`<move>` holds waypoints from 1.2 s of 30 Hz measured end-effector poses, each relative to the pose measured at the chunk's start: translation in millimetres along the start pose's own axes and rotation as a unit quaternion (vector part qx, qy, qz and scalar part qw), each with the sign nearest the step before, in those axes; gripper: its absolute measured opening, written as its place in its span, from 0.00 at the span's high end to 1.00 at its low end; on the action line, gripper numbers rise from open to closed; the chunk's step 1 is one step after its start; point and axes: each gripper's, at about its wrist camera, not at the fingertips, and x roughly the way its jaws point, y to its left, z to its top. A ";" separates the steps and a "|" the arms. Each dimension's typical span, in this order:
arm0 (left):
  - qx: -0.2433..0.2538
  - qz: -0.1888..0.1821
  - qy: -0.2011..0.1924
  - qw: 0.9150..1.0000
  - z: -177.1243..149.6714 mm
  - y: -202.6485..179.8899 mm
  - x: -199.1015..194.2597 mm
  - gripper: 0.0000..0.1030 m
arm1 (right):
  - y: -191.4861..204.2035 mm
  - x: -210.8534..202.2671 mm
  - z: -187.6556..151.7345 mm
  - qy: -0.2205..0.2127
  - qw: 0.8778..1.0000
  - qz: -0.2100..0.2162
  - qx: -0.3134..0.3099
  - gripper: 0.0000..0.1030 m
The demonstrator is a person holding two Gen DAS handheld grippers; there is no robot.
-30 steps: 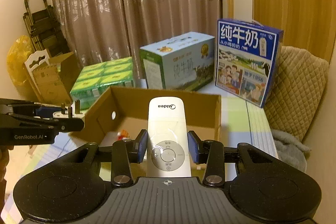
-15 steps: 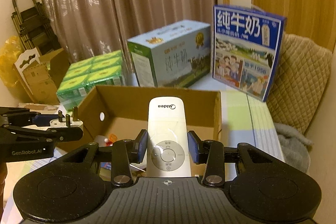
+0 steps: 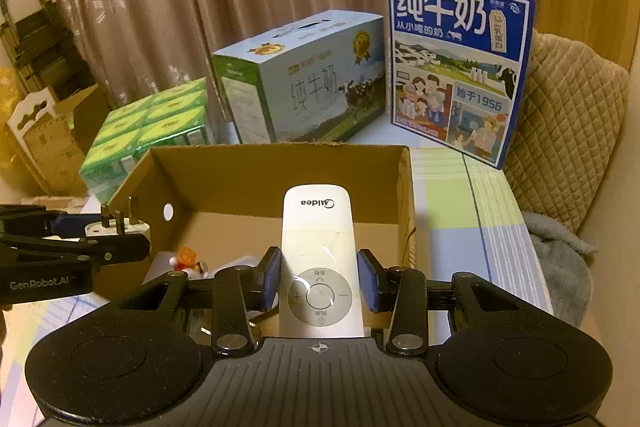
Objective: Organize rigid objects
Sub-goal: 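Carry the plug and remote into the cardboard box and release the plug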
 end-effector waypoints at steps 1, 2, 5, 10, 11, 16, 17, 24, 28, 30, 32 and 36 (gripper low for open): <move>-0.001 -0.001 0.001 1.000 1.7 -0.6 3.4 0.58 | -0.2 1.9 1.5 0.000 1.000 -0.001 0.002 0.64; 0.000 -0.001 0.002 1.000 2.7 -1.7 6.2 0.58 | -0.6 4.2 2.8 0.000 1.000 -0.002 0.003 0.64; 0.005 -0.005 0.009 1.000 3.1 -7.3 16.0 0.58 | -1.6 11.3 5.8 0.004 1.000 -0.002 0.006 0.64; 0.003 -0.009 0.017 1.000 -0.3 -11.9 29.9 0.58 | -5.0 19.4 5.6 0.007 1.000 -0.003 0.011 0.64; 0.002 -0.011 0.018 1.000 -1.0 -12.4 32.7 0.58 | -6.1 21.1 4.9 0.009 1.000 -0.004 0.012 0.64; 0.001 -0.014 0.025 1.000 -4.8 -14.2 43.2 0.58 | -12.2 26.7 1.7 0.014 1.000 -0.005 0.022 0.64; 0.001 -0.014 0.027 1.000 -5.4 -14.7 44.9 0.58 | -13.3 27.6 0.8 0.014 1.000 -0.006 0.022 0.64; 0.003 -0.019 0.037 0.999 -8.7 -18.8 55.7 0.58 | -19.1 30.8 -3.5 0.018 0.999 -0.006 0.027 0.64; -0.001 -0.022 0.040 0.999 -9.8 -21.0 60.0 0.58 | -21.3 30.9 -4.1 0.018 0.999 -0.007 0.033 0.64; 0.004 -0.022 0.044 0.999 -10.0 -23.9 62.4 0.58 | -22.6 30.7 -4.4 0.018 0.999 -0.007 0.034 0.64; 0.012 -0.022 0.039 0.999 -9.3 -26.1 61.3 0.58 | -23.0 29.7 -4.8 0.018 0.999 -0.008 0.035 0.64; 0.007 -0.012 0.028 1.000 -6.2 -22.5 53.6 0.58 | -25.0 28.0 -4.8 0.016 0.999 -0.010 0.037 0.64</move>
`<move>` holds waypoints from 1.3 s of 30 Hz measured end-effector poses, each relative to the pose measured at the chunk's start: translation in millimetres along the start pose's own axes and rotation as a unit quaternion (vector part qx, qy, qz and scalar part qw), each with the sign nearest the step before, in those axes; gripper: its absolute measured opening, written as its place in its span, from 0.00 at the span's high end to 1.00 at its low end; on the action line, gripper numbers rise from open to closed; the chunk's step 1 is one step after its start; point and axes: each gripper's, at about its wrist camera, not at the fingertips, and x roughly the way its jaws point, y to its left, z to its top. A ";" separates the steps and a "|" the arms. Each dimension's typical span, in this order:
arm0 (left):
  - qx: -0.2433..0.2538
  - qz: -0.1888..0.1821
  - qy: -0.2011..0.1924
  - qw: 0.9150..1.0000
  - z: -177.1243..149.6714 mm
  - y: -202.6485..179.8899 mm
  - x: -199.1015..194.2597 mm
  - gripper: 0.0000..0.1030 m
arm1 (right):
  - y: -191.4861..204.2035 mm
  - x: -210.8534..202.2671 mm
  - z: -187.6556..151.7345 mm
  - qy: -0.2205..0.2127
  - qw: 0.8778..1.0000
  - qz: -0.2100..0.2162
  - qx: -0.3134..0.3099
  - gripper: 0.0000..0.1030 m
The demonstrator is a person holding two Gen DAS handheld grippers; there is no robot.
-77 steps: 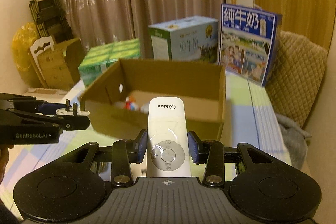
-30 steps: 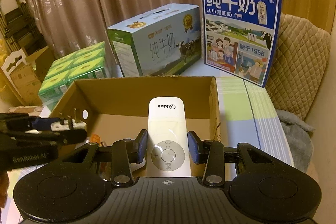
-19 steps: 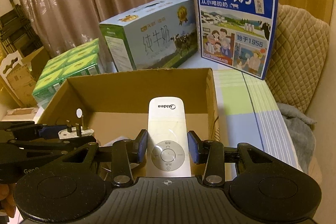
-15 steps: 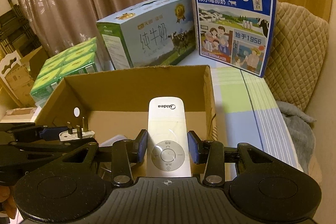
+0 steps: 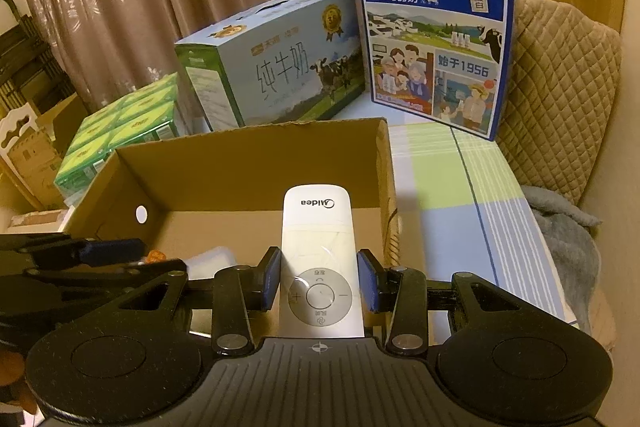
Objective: Organize rigid objects
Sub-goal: 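Carry the plug and remote into the cardboard box and release the plug, then lower the white remote into the box and open the right tool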
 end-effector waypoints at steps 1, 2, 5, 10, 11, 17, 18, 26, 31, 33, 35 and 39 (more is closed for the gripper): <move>-0.001 0.001 -0.003 1.000 0.4 1.5 -2.4 0.58 | -0.6 -0.1 0.3 0.000 1.000 0.000 0.001 0.64; -0.002 0.003 -0.004 1.000 0.9 2.7 -4.5 0.58 | -1.2 -0.4 0.4 -0.001 1.000 0.000 0.002 0.64; -0.001 0.008 -0.008 1.000 1.7 5.6 -10.9 0.58 | -1.8 -0.5 0.8 -0.001 1.000 0.000 0.004 0.64; -0.002 0.010 -0.004 1.000 -0.3 8.4 -13.9 0.58 | 0.2 -0.2 0.8 0.000 1.000 0.001 0.004 0.64; -0.001 0.010 -0.003 1.000 -1.4 8.1 -13.7 0.58 | 0.8 0.1 0.9 0.000 1.000 0.001 0.003 0.63; -0.001 0.009 0.001 1.000 -4.9 8.5 -13.2 0.58 | 2.0 0.6 1.6 0.000 1.000 0.002 0.001 0.63; 0.000 0.009 0.001 1.000 -5.4 7.9 -13.8 0.58 | 2.1 0.6 1.7 0.000 1.000 0.001 0.001 0.63; -0.003 0.008 0.000 1.000 -4.5 9.3 -14.9 0.58 | 2.4 0.8 1.4 0.001 1.000 0.000 -0.001 0.63; -0.003 0.008 0.000 1.000 -4.2 9.5 -15.2 0.58 | 2.2 0.9 1.3 0.001 1.000 0.000 -0.002 0.63; -0.003 0.008 0.001 1.000 -4.3 9.4 -15.3 0.58 | 1.8 1.3 1.4 0.001 1.000 0.000 -0.002 0.63; -0.002 0.009 0.001 1.000 -4.2 9.3 -15.5 0.58 | 2.0 1.4 1.2 0.001 1.000 -0.001 -0.003 0.63; -0.003 0.009 0.001 1.000 -4.2 9.4 -15.4 0.58 | 0.8 2.3 0.6 0.001 1.000 -0.001 -0.002 0.63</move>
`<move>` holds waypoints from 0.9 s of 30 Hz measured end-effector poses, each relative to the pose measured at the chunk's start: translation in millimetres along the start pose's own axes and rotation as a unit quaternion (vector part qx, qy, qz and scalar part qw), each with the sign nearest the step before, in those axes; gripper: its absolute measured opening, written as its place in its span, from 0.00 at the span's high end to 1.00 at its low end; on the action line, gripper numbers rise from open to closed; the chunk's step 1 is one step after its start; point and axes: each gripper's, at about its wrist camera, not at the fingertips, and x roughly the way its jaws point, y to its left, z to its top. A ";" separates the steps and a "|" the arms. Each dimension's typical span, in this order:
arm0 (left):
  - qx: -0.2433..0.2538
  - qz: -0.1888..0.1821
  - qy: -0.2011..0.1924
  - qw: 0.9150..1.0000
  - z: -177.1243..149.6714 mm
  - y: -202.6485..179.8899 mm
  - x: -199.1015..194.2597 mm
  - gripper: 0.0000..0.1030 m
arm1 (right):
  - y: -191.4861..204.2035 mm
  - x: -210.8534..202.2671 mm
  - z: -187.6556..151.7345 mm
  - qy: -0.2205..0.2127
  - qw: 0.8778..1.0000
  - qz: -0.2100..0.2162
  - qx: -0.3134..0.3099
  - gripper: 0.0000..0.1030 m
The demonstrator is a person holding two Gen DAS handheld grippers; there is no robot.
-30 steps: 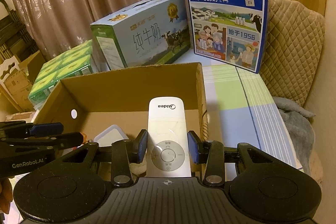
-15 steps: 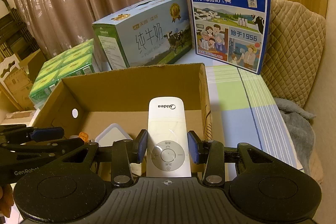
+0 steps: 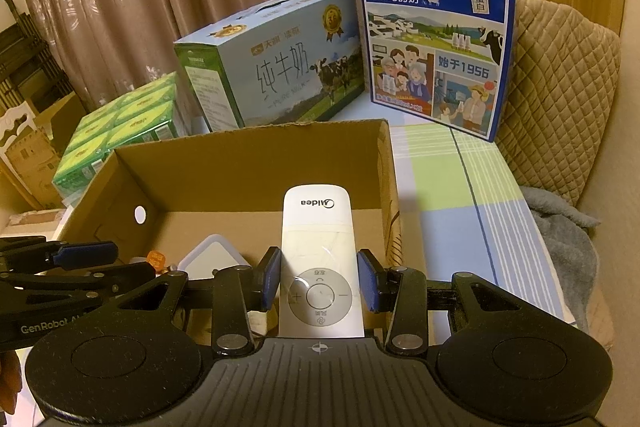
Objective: Organize rigid objects
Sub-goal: 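Lower the white remote into the box and open the right tool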
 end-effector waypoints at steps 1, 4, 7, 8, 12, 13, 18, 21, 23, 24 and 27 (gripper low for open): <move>0.000 0.000 0.000 1.000 -0.1 0.2 0.0 0.58 | 0.3 0.1 0.4 0.000 1.000 0.000 0.000 0.63; 0.000 0.000 0.001 1.000 -0.6 0.8 0.1 0.58 | -0.3 1.0 0.1 0.000 1.000 -0.001 0.000 0.63; -0.001 0.000 0.000 1.000 -0.6 1.3 -0.2 0.58 | 0.2 1.4 0.7 -0.003 1.000 0.000 0.000 0.63; -0.001 0.001 0.000 1.000 -0.4 1.3 -0.3 0.58 | 0.2 1.2 1.1 -0.006 1.000 0.001 0.001 0.63; -0.003 0.001 -0.001 1.000 -0.3 2.2 -1.5 0.58 | 0.7 0.0 3.1 -0.023 1.000 0.012 0.003 0.63; -0.003 0.001 -0.002 1.000 -0.1 2.2 -2.3 0.58 | 1.2 -0.6 3.9 -0.027 1.000 0.013 0.001 0.59; -0.005 0.002 -0.008 1.000 -0.7 1.0 -8.4 0.58 | 2.2 -8.8 2.8 -0.042 0.999 0.025 0.002 0.49; -0.008 0.004 -0.011 1.000 -2.6 -0.7 -13.7 0.58 | 3.0 -13.8 -0.5 -0.041 0.999 0.027 0.004 0.49; -0.011 0.008 -0.015 1.000 -5.4 -2.6 -19.3 0.58 | 4.0 -18.2 -3.8 -0.042 0.999 0.027 0.002 0.49; -0.013 0.009 -0.017 1.000 -7.5 -3.8 -22.8 0.58 | 4.3 -20.9 -5.9 -0.043 0.999 0.027 0.002 0.49; -0.018 0.016 -0.024 0.999 -14.7 -8.1 -35.3 0.58 | 5.0 -28.6 -13.4 -0.043 0.999 0.029 0.002 0.49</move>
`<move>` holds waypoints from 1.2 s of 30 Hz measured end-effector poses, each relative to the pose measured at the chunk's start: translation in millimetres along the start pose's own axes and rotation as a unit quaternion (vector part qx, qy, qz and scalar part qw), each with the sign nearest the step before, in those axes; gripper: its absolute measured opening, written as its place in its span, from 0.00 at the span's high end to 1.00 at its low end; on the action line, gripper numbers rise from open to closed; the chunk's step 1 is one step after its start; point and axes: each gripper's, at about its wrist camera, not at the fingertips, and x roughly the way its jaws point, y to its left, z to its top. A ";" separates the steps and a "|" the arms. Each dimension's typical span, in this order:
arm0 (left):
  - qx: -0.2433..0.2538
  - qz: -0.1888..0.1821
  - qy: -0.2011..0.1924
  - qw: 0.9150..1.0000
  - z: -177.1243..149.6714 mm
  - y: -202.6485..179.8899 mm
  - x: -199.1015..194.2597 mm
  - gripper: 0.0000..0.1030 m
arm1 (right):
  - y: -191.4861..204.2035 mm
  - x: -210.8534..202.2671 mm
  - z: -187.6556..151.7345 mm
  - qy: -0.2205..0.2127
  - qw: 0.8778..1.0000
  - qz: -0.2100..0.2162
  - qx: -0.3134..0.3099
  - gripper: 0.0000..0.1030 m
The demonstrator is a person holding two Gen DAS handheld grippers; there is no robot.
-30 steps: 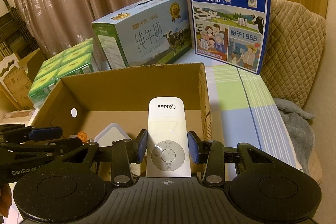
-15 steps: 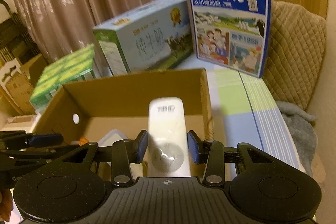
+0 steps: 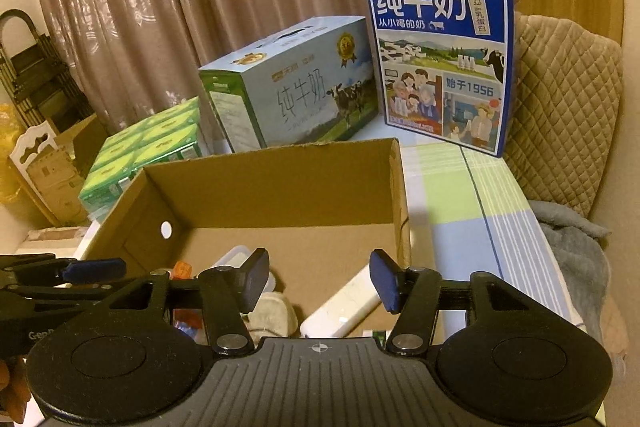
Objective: Organize rigid objects
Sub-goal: 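Lower the white remote into the box and open the right tool, then withdraw both tools from the box toward the gold panel and wire stand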
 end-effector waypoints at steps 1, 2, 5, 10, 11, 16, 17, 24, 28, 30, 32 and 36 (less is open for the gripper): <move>-0.001 0.004 -0.003 1.000 -2.4 -1.4 -4.7 0.58 | 0.5 -2.6 -2.0 0.000 1.000 0.000 -0.001 0.48; -0.003 0.005 -0.006 1.000 -4.4 -2.2 -9.0 0.58 | 1.1 -5.7 -4.4 -0.001 1.000 -0.001 -0.002 0.48; -0.014 0.004 -0.017 1.000 -10.7 -4.5 -23.6 0.57 | 1.3 -16.3 -10.9 -0.005 1.000 -0.004 -0.001 0.48; -0.019 0.006 -0.028 0.999 -20.0 -11.3 -45.0 0.56 | 2.4 -35.8 -20.8 -0.009 1.000 -0.015 -0.003 0.48; -0.021 0.005 -0.030 0.999 -21.9 -12.8 -49.5 0.55 | 2.5 -39.8 -22.3 -0.012 1.000 -0.016 -0.004 0.47; -0.014 0.014 -0.045 0.999 -33.4 -19.7 -73.1 0.52 | 7.1 -61.1 -35.9 -0.015 1.000 -0.021 -0.014 0.47; -0.013 0.014 -0.046 0.999 -35.1 -20.2 -76.6 0.52 | 8.4 -65.2 -38.9 -0.015 1.000 -0.021 -0.016 0.47; -0.028 0.017 -0.045 0.998 -54.2 -13.1 -102.4 0.47 | 17.1 -94.3 -57.6 -0.015 0.999 -0.022 -0.020 0.46; -0.034 0.025 -0.044 0.998 -68.2 -4.7 -117.4 0.42 | 24.9 -108.4 -65.5 -0.016 1.000 -0.018 -0.019 0.44; -0.034 0.031 -0.043 0.998 -75.1 -0.4 -124.8 0.42 | 29.7 -115.6 -69.8 -0.018 1.000 -0.015 -0.021 0.41; -0.033 0.039 -0.043 0.998 -82.5 4.3 -131.5 0.40 | 35.3 -122.2 -74.9 -0.020 0.999 -0.012 -0.027 0.40; -0.037 0.052 -0.041 0.997 -97.9 15.0 -144.4 0.37 | 42.5 -131.8 -86.6 -0.019 0.999 -0.003 -0.026 0.38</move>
